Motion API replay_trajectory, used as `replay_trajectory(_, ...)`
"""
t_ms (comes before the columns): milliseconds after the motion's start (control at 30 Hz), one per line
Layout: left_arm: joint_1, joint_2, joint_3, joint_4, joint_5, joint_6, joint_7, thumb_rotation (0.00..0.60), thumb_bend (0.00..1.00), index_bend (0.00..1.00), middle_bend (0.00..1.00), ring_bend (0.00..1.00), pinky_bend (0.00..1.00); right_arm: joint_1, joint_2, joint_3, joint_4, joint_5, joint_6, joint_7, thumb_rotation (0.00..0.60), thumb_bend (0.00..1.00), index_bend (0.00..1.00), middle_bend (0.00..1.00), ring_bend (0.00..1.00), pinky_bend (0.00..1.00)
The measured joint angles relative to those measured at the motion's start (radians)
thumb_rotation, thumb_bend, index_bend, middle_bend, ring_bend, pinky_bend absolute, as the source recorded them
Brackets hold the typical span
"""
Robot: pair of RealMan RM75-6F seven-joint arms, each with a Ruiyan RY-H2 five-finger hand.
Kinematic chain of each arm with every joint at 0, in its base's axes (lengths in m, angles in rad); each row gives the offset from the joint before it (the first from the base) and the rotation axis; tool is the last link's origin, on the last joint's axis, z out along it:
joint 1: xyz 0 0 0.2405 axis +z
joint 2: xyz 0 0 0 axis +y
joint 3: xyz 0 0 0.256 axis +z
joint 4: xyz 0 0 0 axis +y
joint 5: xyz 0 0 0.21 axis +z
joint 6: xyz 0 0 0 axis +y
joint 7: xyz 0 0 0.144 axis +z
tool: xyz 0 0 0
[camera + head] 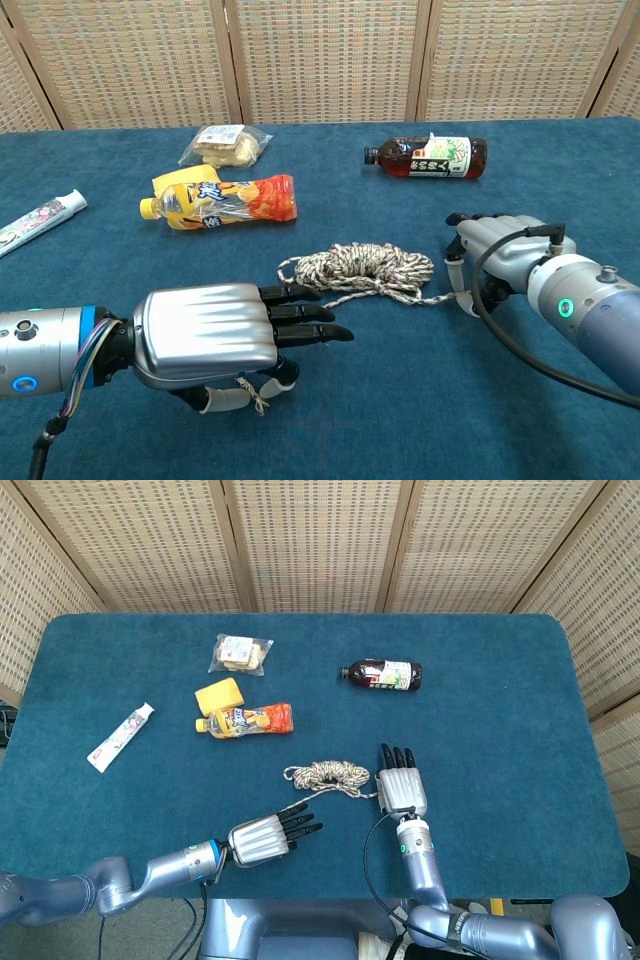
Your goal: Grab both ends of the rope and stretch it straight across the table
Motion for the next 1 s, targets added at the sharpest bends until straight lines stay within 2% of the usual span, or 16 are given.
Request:
replay_trajectory(133,0.003,-0.005,0.01,0.013,-0.008,0.018,-0.01,0.6,0.41,0.58,0.0,0.0,0.0,0.0,0.001,-0.001,0.0,-0.001,0.001,0.003,0.6,0.43,0.72,0.0,0.0,0.0)
replay_trajectory(300,0.002,-0.011,0.021,0.026,-0.013,0.033,-0.016,0.6,0.45,0.71,0.0,0.0,0.0,0.0,0.002,-0.001,0.0,-0.002,0.003,0.003,0.6,0.43,0.72,0.0,0.0,0.0)
replay_trajectory(467,0.002,-0.013,0.026,0.037,-0.019,0.048,-0.018,0.6,0.48,0.79,0.0,0.0,0.0,0.001,0.002,-0.002,-0.001,-0.003,0.005,0.003,0.6,0.43,0.72,0.0,0.0,0.0)
replay_trajectory(800,0.008,-0.003,0.039,0.055,-0.029,0.079,-0.015,0.6,0.5,0.81,0.0,0.0,0.0,0.003,0.0,-0.003,-0.001,-0.014,0.013,0.005,0.6,0.44,0.73,0.0,0.0,0.0)
replay_trajectory(1000,0.038,0.024,0.049,0.084,-0.037,0.15,-0.04,0.6,0.5,0.82,0.0,0.0,0.0,0.0,0.015,0.002,-0.005,-0.025,0.024,0.009,0.6,0.44,0.73,0.0,0.0,0.0)
